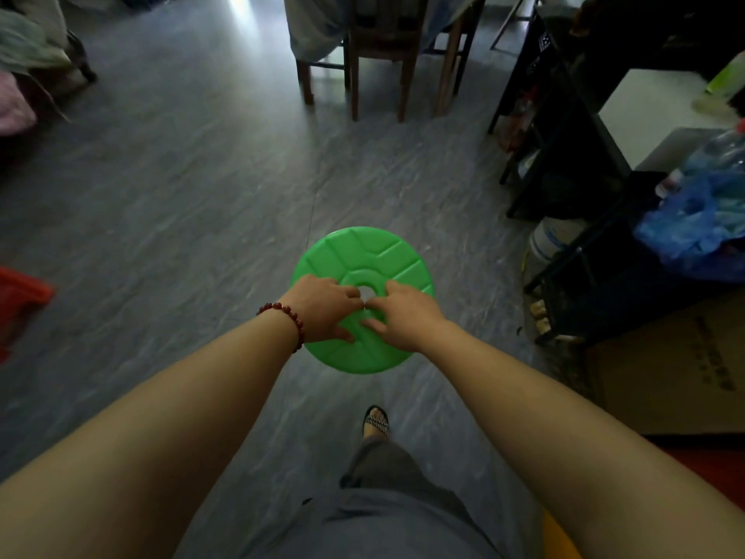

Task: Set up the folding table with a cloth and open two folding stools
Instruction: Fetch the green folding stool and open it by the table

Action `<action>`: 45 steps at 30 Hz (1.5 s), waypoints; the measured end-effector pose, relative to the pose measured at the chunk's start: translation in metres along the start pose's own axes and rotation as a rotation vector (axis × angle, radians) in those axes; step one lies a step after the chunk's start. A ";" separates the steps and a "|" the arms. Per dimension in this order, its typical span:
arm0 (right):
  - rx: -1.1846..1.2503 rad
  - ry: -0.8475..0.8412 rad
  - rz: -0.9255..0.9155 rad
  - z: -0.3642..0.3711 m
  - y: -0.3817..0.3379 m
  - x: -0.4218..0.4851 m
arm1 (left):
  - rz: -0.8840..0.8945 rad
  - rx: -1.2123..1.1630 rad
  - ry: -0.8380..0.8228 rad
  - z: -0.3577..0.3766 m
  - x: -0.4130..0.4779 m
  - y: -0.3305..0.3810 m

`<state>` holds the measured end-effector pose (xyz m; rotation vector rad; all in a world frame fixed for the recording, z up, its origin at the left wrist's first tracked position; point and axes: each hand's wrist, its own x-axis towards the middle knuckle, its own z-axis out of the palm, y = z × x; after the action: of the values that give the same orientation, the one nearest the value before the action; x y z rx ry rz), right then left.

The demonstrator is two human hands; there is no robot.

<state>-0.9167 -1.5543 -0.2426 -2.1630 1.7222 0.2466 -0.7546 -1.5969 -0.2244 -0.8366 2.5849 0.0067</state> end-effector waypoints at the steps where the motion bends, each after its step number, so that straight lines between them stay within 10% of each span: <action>1: 0.005 0.005 -0.007 -0.012 0.008 0.017 | -0.001 0.013 0.004 -0.009 0.013 -0.016; 45: -0.163 -0.027 -0.302 -0.293 -0.080 0.740 | -0.335 -0.101 -0.028 -0.021 0.218 -0.709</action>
<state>-0.6876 -2.3200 -0.2227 -2.4869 1.3772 0.3428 -0.5240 -2.3020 -0.2045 -1.2869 2.4041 0.0511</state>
